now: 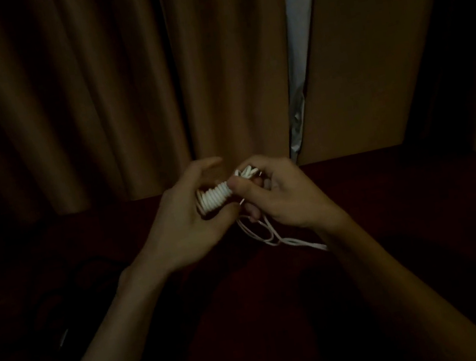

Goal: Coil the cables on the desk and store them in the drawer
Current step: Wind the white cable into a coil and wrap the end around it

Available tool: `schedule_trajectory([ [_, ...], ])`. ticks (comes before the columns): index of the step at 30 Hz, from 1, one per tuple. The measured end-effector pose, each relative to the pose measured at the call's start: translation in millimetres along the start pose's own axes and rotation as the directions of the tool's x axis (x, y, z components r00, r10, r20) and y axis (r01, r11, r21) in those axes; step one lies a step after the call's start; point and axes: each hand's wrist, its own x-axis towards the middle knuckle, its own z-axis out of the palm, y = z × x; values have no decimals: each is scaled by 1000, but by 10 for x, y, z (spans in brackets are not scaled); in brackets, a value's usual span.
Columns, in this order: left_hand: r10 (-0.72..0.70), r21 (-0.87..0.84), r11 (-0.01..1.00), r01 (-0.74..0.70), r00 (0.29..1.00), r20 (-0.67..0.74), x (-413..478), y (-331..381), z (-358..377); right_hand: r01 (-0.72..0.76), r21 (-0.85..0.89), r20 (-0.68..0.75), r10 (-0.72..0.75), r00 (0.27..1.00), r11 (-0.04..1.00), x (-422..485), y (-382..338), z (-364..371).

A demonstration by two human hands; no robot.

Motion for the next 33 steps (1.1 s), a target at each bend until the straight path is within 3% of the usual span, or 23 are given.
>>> schedule_trajectory([
  [4, 351, 251, 913, -321, 933, -84, -10, 10, 40, -52, 35, 1, 52, 999, 998, -10, -10, 76],
  [9, 417, 359, 860, -364, 906, -79, -21, -67, 36, -101, 139, -29, 106, 994, 985, -11, -39, 200],
  [15, 340, 307, 909, -283, 928, -151, -4, -133, -12, -218, 394, 269, 115, 956, 893, -6, 20, 56],
  [18, 167, 109, 983, -150, 971, -172, -18, -29, -3, -250, 473, 316, 102, 943, 845, -29, 20, -12],
  [22, -99, -279, 953, 119, 991, 85, -5, 34, -17, -180, 352, 317, 64, 946, 918, -69, -32, -93],
  [27, -229, -482, 803, 350, 928, 293, 13, 57, -14, -36, 201, 166, 2, 986, 979, -55, -62, -46],
  [30, -218, -449, 822, 350, 922, 318, 17, 96, -55, -21, 134, 77, 10, 997, 991, -13, -35, 31],
  [33, -167, -130, 971, 202, 956, 240, 7, 23, -97, -49, 90, 24, 47, 999, 995, -1, -8, 70],
])
